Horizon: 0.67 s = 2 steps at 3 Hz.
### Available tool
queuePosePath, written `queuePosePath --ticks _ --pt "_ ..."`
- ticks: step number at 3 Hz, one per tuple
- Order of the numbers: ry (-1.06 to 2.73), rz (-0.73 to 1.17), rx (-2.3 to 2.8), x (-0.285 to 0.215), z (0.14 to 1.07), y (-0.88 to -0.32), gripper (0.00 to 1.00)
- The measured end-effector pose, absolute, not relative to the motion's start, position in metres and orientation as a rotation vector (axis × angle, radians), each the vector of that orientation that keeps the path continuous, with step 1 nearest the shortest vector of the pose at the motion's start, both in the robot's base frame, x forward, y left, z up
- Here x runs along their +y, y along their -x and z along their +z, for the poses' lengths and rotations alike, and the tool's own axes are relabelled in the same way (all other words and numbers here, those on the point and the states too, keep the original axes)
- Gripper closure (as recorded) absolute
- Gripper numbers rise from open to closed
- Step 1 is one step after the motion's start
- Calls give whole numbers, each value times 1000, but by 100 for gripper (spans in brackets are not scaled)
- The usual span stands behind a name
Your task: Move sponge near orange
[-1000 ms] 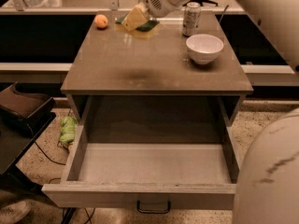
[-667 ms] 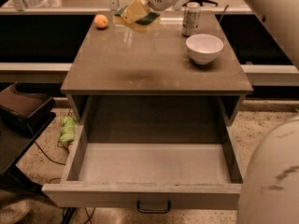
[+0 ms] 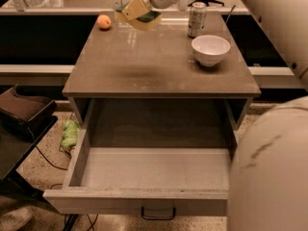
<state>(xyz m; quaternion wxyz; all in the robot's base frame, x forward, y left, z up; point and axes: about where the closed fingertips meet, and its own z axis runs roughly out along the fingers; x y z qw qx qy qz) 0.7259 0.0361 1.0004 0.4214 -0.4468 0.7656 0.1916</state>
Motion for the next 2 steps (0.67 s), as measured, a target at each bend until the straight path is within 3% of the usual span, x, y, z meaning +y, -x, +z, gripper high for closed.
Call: queuePosePath --ticks 2 --pt "779 550 1869 16 994 -847 100"
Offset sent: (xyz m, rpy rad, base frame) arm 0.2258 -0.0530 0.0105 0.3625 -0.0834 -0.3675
